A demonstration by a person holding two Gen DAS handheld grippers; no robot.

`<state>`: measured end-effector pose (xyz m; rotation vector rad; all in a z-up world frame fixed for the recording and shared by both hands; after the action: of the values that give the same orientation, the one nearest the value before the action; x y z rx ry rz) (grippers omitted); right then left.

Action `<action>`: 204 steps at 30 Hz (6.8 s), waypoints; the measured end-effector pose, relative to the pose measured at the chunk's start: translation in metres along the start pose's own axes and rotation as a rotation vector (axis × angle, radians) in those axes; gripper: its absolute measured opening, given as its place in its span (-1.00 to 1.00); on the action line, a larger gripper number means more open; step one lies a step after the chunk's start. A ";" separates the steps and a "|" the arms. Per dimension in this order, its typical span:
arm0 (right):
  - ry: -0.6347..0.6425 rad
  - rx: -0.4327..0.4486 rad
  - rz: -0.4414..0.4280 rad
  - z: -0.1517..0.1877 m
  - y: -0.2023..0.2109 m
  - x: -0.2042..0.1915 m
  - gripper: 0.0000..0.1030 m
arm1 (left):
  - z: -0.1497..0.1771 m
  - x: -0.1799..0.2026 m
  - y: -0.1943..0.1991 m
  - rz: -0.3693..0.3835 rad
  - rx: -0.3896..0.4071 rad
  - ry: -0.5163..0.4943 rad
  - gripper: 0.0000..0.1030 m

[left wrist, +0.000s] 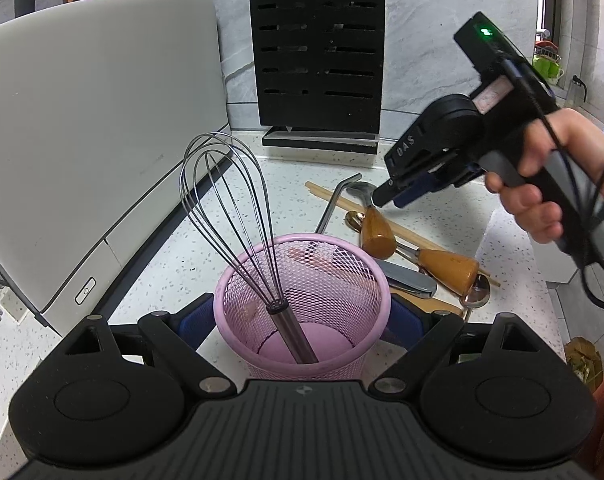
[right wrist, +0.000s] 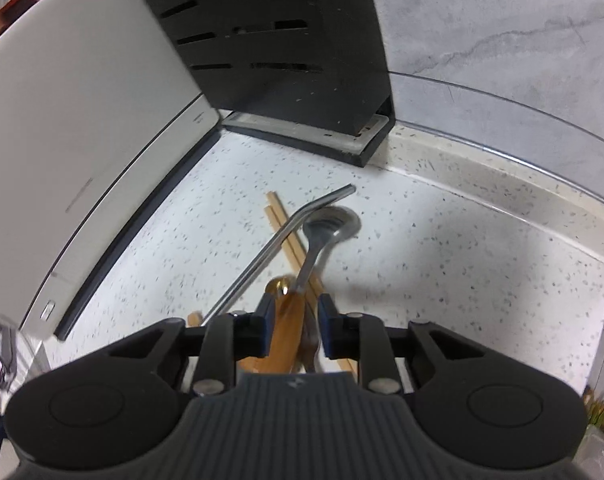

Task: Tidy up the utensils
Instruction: 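Grasp the wooden-handled metal spoon with the right gripper and lift it, then lower the spoon handle-first into the pink cup with the right gripper, then open the right gripper and move it over the metal fork, then close the right gripper on the metal fork and lift it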

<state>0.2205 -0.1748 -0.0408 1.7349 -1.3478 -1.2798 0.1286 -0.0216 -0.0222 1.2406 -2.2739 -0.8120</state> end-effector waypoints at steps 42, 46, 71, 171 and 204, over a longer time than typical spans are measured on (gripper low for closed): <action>-0.052 0.011 -0.051 -0.010 0.004 0.007 -1.00 | -0.011 -0.003 -0.006 -0.012 -0.067 0.048 1.00; -0.014 0.083 -0.077 -0.006 0.033 0.005 -1.00 | -0.010 -0.002 -0.006 -0.015 -0.065 0.046 1.00; 0.339 0.527 -0.417 0.044 0.137 -0.086 -1.00 | -0.006 -0.003 -0.003 -0.005 -0.050 0.045 1.00; 0.686 -0.286 0.196 0.024 -0.010 -0.049 -0.85 | -0.002 0.003 0.000 -0.006 -0.049 0.025 1.00; 0.560 -0.099 0.042 0.029 0.039 -0.031 -0.98 | -0.007 0.005 -0.007 0.004 -0.093 0.013 1.00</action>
<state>0.1783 -0.1553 -0.0071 1.8023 -0.9691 -0.7366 0.1348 -0.0308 -0.0213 1.1955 -2.2020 -0.8946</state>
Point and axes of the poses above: each gripper's, at about its wrist camera, not at the fingertips, and y roughly against the way its jaws point, x to its right, z to its underside, the point moved 5 cm from there along -y, roughly the way its jaws point, and after that the axes turned 12 degrees about z, right-handed, at the moved point
